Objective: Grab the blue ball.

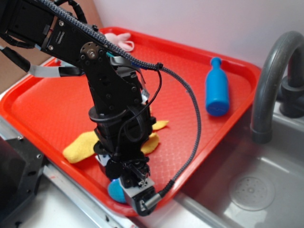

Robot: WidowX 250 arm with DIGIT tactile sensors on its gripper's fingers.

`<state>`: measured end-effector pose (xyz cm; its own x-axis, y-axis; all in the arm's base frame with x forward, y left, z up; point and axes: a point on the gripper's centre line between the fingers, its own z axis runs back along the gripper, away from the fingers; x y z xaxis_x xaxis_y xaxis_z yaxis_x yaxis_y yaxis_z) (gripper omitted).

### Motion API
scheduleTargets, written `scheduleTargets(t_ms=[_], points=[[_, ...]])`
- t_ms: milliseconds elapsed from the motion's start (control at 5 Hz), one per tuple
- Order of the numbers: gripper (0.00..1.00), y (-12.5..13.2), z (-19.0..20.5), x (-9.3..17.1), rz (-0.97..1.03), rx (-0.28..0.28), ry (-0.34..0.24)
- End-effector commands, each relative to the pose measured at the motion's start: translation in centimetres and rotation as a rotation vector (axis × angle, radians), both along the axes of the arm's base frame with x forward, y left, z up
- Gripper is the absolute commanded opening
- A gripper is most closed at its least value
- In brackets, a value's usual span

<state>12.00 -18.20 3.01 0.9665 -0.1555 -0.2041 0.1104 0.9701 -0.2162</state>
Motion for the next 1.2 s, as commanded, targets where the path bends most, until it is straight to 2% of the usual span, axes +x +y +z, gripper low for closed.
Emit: scheduleTargets(t_ms=[0,200,600,800,1000], points=[[0.0,0.6,0.0,-0.5,0.023,0.023,0.01],[0.0,1.0,0.7,0.2,0.053,0.02,-0.003],[0.0,5.8,10.7,2.2,0.239,-0.064,-0.271],[0.0,9.7,15.7,1.6,0.347,-0.07,-0.418],[0.0,12.3,19.0,-0.4,0.501,0.037,-0.5]])
